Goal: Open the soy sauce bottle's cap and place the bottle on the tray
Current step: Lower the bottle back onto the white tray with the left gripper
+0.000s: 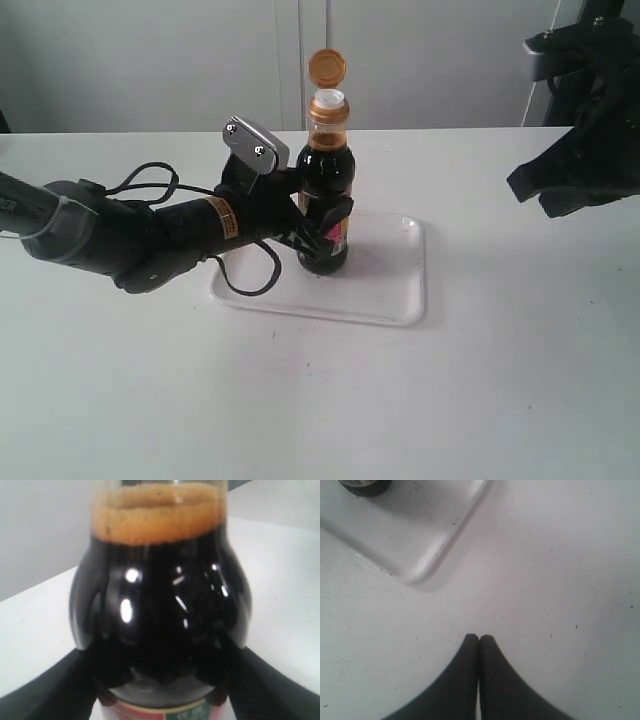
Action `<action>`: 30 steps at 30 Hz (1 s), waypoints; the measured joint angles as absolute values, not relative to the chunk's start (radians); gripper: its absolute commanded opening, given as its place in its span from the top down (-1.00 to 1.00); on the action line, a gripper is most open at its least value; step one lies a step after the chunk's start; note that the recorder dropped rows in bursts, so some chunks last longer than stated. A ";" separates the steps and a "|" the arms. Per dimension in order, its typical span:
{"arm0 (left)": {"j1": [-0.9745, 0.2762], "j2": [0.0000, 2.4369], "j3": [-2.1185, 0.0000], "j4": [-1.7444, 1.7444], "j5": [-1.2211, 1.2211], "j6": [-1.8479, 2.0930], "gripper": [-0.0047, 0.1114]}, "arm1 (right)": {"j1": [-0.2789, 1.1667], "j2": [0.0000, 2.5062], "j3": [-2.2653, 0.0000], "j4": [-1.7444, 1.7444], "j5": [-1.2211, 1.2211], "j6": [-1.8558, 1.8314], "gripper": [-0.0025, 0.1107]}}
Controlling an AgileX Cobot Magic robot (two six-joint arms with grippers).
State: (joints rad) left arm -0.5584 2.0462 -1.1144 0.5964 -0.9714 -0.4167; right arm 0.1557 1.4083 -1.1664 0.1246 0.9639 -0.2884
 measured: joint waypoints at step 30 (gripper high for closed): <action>-0.558 2.026 -1.122 0.593 -1.105 -0.447 -0.48 | 0.156 1.408 -1.166 0.128 0.964 -0.288 0.96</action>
